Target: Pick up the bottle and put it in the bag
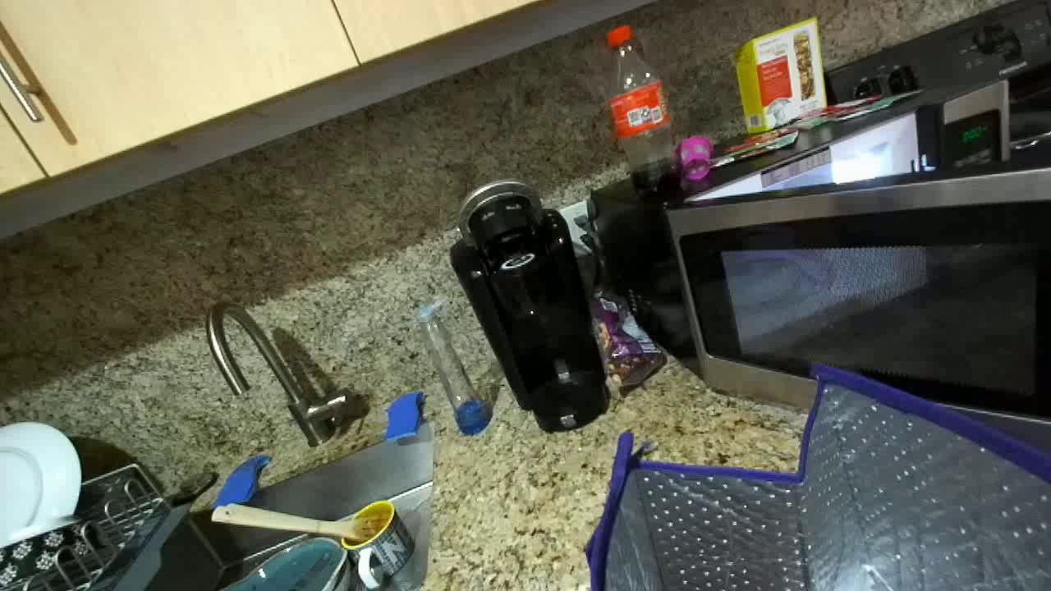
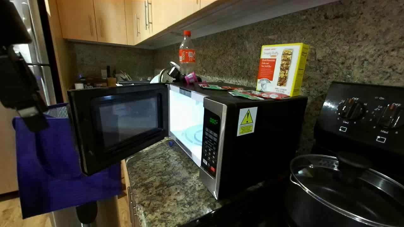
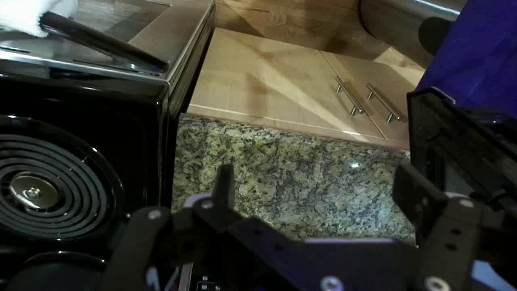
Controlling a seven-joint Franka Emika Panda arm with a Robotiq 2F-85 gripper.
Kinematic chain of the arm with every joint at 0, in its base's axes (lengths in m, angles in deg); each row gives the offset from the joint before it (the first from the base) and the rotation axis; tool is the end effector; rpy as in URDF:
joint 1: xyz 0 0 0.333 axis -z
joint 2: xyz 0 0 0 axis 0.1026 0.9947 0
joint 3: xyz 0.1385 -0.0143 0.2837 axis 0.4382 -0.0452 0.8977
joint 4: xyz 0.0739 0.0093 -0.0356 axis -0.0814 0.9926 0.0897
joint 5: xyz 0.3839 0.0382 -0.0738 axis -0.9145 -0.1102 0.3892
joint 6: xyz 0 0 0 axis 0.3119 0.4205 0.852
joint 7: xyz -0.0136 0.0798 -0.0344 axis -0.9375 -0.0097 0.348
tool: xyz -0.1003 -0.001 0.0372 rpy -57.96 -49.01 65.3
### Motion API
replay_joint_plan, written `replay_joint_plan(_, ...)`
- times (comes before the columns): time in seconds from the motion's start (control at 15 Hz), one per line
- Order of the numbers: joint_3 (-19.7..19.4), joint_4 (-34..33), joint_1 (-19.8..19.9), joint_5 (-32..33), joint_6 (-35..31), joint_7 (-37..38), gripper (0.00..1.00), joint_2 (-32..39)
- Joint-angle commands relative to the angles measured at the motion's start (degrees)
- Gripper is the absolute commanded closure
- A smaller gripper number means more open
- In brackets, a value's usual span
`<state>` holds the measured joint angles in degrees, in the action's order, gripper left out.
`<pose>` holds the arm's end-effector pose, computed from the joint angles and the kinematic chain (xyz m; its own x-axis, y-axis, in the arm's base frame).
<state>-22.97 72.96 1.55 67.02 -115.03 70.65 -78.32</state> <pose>0.2876 -0.0985 0.4622 0.9679 -0.1001 0.2306 -0.0929 -0.9948 -0.0420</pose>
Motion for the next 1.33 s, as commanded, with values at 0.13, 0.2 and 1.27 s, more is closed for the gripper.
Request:
replay_joint_plan(0.13, 0.39, 2.09, 0.34, -0.45, 0.48, -0.31, 0.00, 0.66)
replay_joint_plan(0.2, 0.40, 2.12, 0.34, -0.45, 0.48, -0.31, 0.00, 0.86)
replay_joint_plan(1.27, 13.65, -16.23, -12.05, -2.12, -22.54, 4.79, 0.00, 12.75)
